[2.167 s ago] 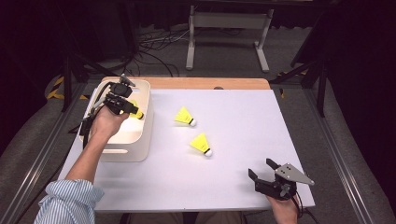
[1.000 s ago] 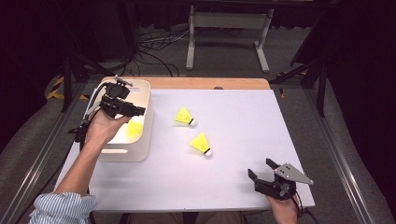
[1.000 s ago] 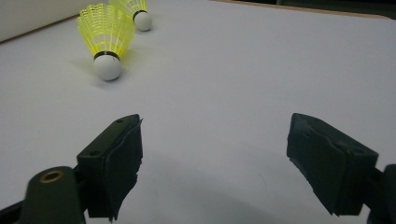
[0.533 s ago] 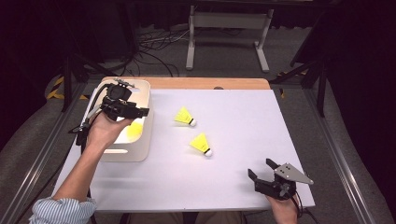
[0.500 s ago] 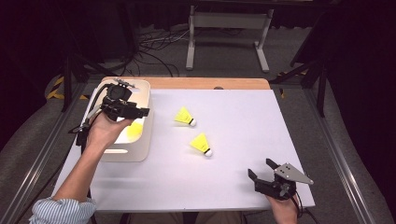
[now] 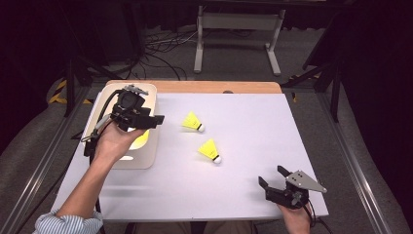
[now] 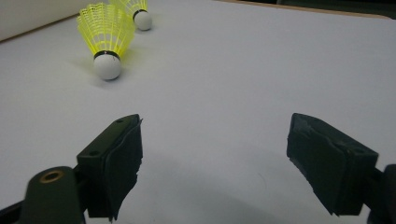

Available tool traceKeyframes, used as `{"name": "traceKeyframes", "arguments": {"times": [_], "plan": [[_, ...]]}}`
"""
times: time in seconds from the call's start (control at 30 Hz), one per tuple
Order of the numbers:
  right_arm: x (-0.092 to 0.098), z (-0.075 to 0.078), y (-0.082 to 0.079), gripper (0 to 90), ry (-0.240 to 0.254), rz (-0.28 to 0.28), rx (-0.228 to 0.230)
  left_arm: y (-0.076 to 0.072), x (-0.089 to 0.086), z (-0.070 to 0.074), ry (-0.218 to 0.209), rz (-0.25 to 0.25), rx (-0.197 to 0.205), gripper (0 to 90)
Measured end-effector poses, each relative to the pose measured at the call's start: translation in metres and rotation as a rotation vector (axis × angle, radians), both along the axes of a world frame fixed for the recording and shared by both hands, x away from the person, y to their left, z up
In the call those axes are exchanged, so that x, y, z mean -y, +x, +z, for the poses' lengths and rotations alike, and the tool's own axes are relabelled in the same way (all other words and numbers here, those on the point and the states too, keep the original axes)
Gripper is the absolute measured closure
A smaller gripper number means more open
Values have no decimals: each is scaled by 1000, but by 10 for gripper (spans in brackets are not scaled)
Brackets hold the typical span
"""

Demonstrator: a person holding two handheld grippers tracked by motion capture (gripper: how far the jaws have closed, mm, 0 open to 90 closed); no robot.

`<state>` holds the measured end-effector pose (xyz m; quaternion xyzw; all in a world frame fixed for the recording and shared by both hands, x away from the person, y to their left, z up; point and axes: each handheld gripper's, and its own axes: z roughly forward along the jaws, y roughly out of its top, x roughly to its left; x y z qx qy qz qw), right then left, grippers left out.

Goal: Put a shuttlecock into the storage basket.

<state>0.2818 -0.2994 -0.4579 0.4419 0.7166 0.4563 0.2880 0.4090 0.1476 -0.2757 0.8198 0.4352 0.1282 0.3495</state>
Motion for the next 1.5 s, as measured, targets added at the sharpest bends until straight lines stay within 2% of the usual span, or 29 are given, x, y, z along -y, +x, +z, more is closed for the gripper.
{"name": "traceKeyframes", "arguments": {"times": [0.27,0.5,0.87,1.17,1.3,1.5], "plan": [[0,0,0,187,3,2,1,-7,10,-2,-21,-27,10,442],[0,0,0,187,2,1,0,-12,23,-7,-10,-53,21,441],[0,0,0,187,-4,-2,-4,-18,36,-14,-21,-76,27,439],[0,0,1,187,-2,-8,-5,-25,46,-22,-8,-94,24,432],[0,0,0,187,0,-9,-4,-27,50,-24,10,-105,37,430],[0,0,1,187,-1,-7,-7,-26,54,-31,6,-99,27,430]]}}
